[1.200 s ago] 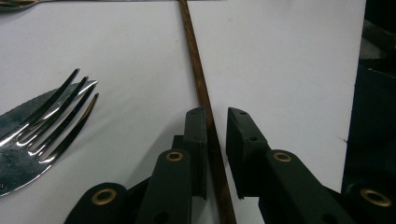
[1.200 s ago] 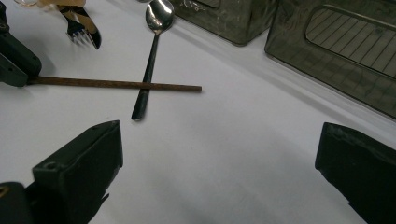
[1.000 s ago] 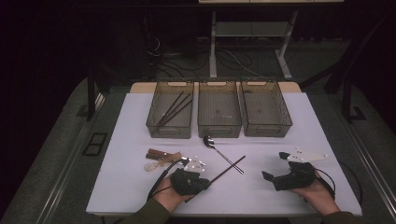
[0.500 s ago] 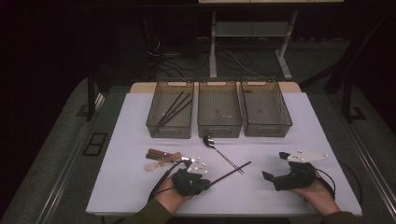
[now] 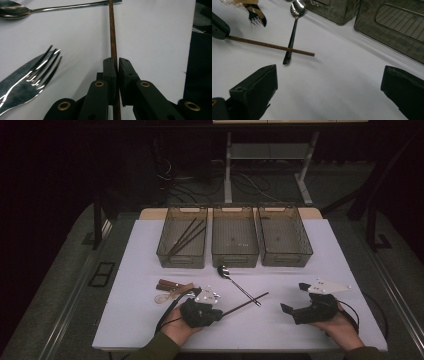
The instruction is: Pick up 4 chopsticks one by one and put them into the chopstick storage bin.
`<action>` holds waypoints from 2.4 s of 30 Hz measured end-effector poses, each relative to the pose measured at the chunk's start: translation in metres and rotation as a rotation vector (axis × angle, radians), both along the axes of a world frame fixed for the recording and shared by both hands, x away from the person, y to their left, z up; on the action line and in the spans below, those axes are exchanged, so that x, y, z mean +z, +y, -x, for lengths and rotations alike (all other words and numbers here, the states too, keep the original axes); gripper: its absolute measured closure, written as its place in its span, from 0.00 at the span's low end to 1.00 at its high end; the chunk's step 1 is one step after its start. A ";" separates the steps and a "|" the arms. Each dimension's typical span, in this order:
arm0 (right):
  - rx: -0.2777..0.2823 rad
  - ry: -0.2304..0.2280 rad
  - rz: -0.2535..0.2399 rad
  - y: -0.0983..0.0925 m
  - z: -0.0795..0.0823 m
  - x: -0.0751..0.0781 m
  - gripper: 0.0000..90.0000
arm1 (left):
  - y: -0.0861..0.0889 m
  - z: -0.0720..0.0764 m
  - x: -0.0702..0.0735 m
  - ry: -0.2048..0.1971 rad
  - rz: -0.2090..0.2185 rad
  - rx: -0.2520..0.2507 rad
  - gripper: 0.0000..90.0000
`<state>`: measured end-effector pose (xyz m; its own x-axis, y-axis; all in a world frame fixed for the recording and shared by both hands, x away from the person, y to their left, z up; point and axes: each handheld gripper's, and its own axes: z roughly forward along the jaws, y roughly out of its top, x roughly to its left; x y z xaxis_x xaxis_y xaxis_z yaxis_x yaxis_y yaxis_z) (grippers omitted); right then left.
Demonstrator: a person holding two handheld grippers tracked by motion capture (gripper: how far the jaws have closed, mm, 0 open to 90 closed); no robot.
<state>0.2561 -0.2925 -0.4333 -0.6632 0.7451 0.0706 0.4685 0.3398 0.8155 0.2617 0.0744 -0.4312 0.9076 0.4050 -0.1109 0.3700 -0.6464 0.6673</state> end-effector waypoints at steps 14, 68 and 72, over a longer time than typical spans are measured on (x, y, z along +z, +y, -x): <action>0.015 0.001 -0.010 0.007 -0.002 -0.001 0.01 | 0.025 -0.007 0.012 -0.019 0.063 0.063 0.94; 0.008 0.005 0.003 0.004 -0.002 -0.001 0.01 | 0.124 -0.064 0.047 -0.128 0.197 0.335 0.94; 0.003 0.004 0.001 0.004 -0.002 -0.002 0.01 | 0.123 -0.079 0.054 -0.139 0.197 0.340 0.94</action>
